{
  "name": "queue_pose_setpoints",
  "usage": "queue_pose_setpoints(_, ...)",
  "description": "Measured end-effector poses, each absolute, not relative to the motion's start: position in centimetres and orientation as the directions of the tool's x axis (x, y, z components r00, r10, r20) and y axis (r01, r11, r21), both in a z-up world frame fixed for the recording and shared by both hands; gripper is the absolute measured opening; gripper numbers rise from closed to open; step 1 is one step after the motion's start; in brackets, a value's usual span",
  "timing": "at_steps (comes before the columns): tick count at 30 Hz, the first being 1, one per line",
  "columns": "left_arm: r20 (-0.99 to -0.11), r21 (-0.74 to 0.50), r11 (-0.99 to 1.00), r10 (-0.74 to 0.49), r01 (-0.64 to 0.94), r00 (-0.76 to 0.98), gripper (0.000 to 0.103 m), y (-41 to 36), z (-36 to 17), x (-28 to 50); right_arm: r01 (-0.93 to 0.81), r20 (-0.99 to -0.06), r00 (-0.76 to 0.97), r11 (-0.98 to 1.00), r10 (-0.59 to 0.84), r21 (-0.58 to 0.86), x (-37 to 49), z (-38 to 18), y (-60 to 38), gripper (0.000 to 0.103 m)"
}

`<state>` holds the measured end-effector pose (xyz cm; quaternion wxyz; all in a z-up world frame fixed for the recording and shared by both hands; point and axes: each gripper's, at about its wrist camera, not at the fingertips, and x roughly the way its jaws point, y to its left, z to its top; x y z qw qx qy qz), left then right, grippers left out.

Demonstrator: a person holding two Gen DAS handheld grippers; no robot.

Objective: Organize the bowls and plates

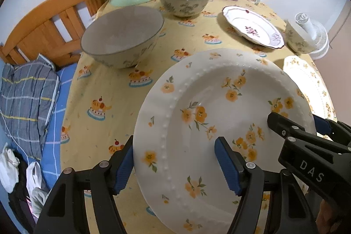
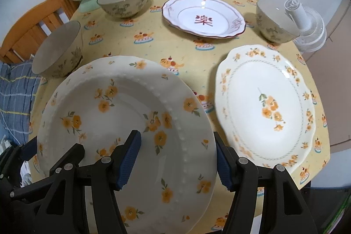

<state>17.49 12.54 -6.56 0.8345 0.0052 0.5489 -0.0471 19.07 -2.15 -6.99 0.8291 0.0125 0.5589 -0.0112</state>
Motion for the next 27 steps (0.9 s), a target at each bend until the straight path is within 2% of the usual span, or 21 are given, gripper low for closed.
queue_pose_setpoints(12, -0.895, -0.033, 0.999, -0.030, 0.003, 0.444, 0.069, 7.2, -4.0, 17.4, -0.045, -0.900, 0.431, 0.998, 0.060, 0.045, 19.9, -4.4, -7.4, 0.067)
queue_pose_setpoints(16, -0.884, -0.067, 0.996, -0.033, -0.055, 0.467, 0.069, 5.1, -3.3, 17.9, -0.067, -0.910, 0.408, 0.996, 0.079, 0.056, 20.2, -4.7, -10.2, 0.066)
queue_pose_setpoints(17, -0.883, -0.051, 0.997, -0.021, -0.052, 0.470, 0.069, 4.4, -3.3, 17.9, -0.059, -0.909, 0.409, 0.996, 0.082, 0.063, 20.1, -4.8, -10.9, 0.063)
queue_pose_setpoints(20, -0.894, -0.060, 0.997, -0.031, -0.051, 0.447, 0.069, 2.2, -4.3, 18.2, -0.054, -0.907, 0.419, 0.998, 0.046, 0.026, 20.4, -5.0, -12.8, 0.063)
queue_pose_setpoints(27, -0.908, -0.071, 0.997, -0.055, -0.023, 0.415, 0.069, -2.3, -5.5, 19.2, -0.024, -0.926, 0.374, 0.999, 0.047, 0.041, 21.0, -6.6, -17.8, 0.063)
